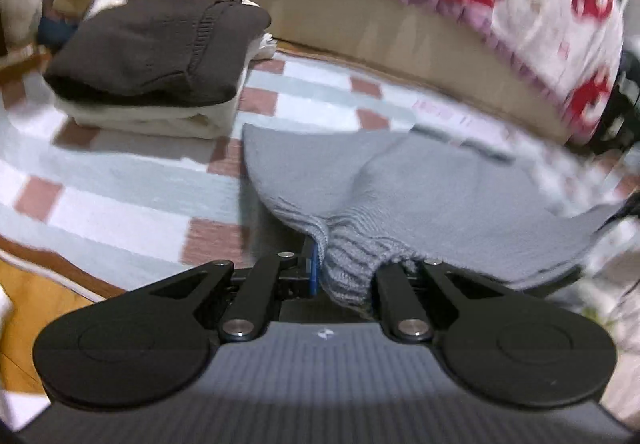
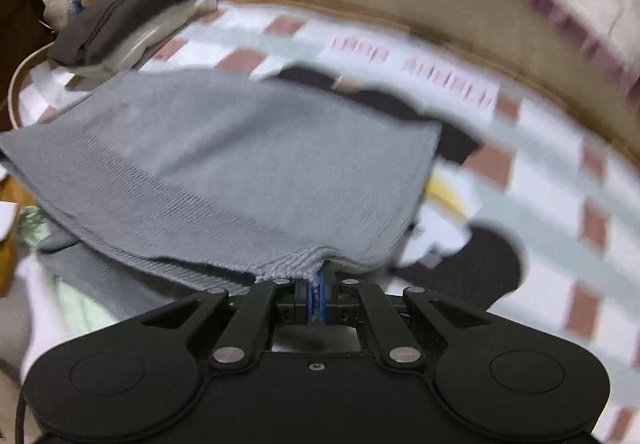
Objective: Fold clothes
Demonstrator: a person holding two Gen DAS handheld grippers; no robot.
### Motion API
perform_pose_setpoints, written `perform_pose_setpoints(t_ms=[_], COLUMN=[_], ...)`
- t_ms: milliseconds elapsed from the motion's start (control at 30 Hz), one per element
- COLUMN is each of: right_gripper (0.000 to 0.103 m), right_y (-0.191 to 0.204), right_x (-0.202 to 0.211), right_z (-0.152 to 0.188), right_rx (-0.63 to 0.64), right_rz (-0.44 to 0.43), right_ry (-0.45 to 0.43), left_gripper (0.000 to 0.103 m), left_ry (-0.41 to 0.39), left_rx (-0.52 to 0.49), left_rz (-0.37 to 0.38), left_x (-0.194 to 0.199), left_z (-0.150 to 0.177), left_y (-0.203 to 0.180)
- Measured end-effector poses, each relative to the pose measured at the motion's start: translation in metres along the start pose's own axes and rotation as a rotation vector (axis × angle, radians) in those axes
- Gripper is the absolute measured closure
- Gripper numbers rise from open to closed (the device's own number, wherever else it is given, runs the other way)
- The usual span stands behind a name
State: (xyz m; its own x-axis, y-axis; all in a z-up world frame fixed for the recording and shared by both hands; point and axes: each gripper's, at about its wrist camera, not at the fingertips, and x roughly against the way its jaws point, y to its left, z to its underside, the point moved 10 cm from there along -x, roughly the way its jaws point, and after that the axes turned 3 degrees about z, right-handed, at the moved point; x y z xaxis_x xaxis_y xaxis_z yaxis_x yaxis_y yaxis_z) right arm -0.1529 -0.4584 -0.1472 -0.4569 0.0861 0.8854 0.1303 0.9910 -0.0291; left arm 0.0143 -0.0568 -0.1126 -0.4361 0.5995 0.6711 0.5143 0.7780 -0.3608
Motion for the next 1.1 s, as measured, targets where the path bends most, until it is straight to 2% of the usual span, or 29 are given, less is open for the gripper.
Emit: perform_pose_setpoints(t_ms=[67, 167, 300, 367, 433, 467, 500, 533, 567, 600, 700, 767, 867, 967, 1033, 1100], right_gripper=[0.100, 0.100, 0.100, 0.100, 0.090, 0.087, 0.077, 0.070, 0.058, 0.053, 0.048, 0.047, 0.047, 0.047, 0.047, 0.047], right_y=[-0.003, 0.005, 0.015, 0.018, 0.020, 0.022, 0.026, 0.029, 0.032, 0.032, 0.025, 0.014, -0.009, -0.021, -0.027, -0.038], right_x=[0.008, -0.003, -0.018, -0.028, -0.033, -0.031, -0.027, -0.020, -0.011, -0.003, 0.016, 0.017, 0.002, -0.021, -0.034, -0.039], right_z=[-0.005, 0.009, 0.029, 0.040, 0.048, 0.050, 0.048, 0.046, 0.041, 0.036, 0.019, 0.009, 0.007, 0.011, 0.012, 0.005], right_rx=[0.038, 0.058, 0.078, 0.065, 0.065, 0.077, 0.099, 0.110, 0.108, 0.093, -0.001, -0.089, -0.222, -0.318, -0.374, -0.432], right_rz=[0.026, 0.000, -0.038, -0.072, -0.078, -0.079, -0.082, -0.097, -0.123, -0.156, -0.273, -0.310, -0.287, -0.259, -0.226, -0.129], right_ry=[-0.020, 0.033, 0.105, 0.146, 0.187, 0.198, 0.198, 0.189, 0.170, 0.151, 0.096, 0.070, 0.062, 0.068, 0.055, -0.020], left_gripper=[0.095, 0.095, 0.094, 0.091, 0.084, 0.077, 0.066, 0.061, 0.057, 0.056, 0.055, 0.052, 0.045, 0.044, 0.044, 0.044], left_ry=[0.028, 0.101, 0.256, 0.339, 0.354, 0.336, 0.320, 0.310, 0.300, 0.290, 0.282, 0.301, 0.356, 0.457, 0.464, 0.405], left_rx=[0.024, 0.038, 0.004, 0.023, 0.102, 0.138, 0.163, 0.161, 0.160, 0.159, 0.142, 0.090, 0.051, 0.053, 0.059, 0.107], left_rz=[0.015, 0.013, -0.020, -0.001, 0.071, 0.091, 0.105, 0.104, 0.104, 0.103, 0.120, 0.118, 0.042, -0.031, -0.008, 0.067], left_x=[-0.003, -0.014, -0.032, -0.038, -0.037, -0.032, -0.028, -0.026, -0.023, -0.020, -0.014, -0.012, -0.013, -0.018, -0.015, -0.005], left_z=[0.005, 0.025, 0.061, 0.077, 0.077, 0.072, 0.068, 0.063, 0.058, 0.053, 0.044, 0.044, 0.059, 0.084, 0.089, 0.080], left_y=[0.004, 0.009, 0.010, 0.012, 0.012, 0.015, 0.017, 0.017, 0.017, 0.017, 0.012, 0.006, 0.013, 0.026, 0.026, 0.022])
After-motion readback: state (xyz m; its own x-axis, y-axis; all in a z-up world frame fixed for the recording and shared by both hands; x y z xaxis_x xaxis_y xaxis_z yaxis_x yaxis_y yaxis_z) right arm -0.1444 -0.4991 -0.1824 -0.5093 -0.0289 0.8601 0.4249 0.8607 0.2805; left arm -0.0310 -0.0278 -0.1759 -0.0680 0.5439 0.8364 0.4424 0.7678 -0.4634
